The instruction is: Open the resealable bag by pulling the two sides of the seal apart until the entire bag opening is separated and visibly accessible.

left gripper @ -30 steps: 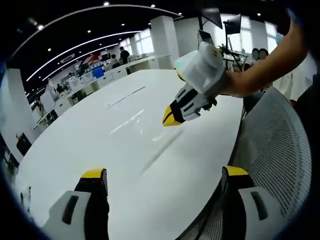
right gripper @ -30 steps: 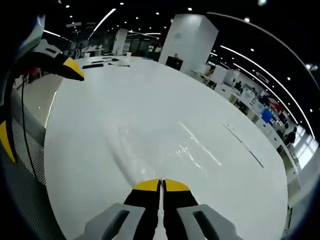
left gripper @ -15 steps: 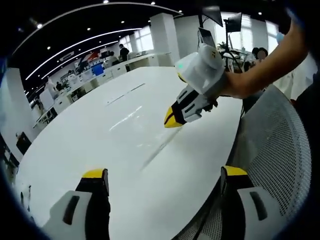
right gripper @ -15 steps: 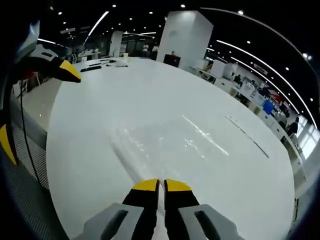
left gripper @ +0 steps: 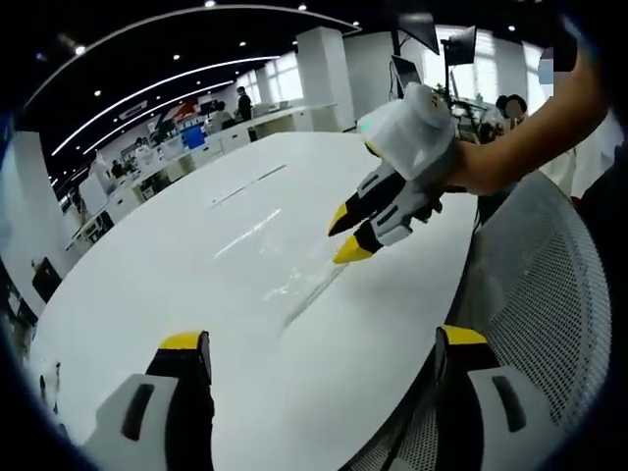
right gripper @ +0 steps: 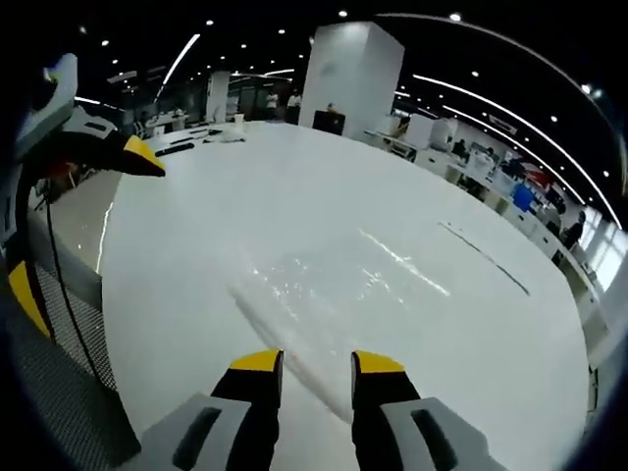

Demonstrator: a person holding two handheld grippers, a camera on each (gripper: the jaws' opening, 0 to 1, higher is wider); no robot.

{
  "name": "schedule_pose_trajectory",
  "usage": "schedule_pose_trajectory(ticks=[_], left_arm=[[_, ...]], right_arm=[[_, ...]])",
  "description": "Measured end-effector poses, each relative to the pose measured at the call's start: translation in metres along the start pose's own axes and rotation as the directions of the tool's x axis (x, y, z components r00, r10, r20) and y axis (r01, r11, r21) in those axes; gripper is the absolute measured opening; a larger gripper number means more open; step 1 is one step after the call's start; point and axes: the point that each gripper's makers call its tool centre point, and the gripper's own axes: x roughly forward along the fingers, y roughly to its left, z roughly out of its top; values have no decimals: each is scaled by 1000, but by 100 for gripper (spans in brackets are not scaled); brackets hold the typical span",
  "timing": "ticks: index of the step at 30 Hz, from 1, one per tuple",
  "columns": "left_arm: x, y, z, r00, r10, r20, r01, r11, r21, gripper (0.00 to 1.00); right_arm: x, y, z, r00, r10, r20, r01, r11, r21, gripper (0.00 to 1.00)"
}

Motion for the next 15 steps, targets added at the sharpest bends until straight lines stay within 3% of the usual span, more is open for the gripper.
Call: schedule_pose_trajectory(ticks=[2, 5, 9, 15], left_arm=[[-2, 2, 7, 999, 11, 40, -12, 1000, 10, 95], [-5, 5, 15, 996, 24, 88, -23, 1000, -11, 98], [-6, 7, 20, 994, 25, 111, -22, 999, -29, 99], [-12, 13, 23, 988, 51, 146, -35, 993, -110, 99]], right_arm=[[-9, 0, 3, 1000, 1, 26, -2, 1000, 28, 39], [-24, 0, 5, 999, 0, 51, -2, 999, 47, 43], [-41, -3, 5, 997, -9, 81, 2, 996, 85, 47], [-72, -16, 5, 987, -73, 140, 39, 972, 232, 53]])
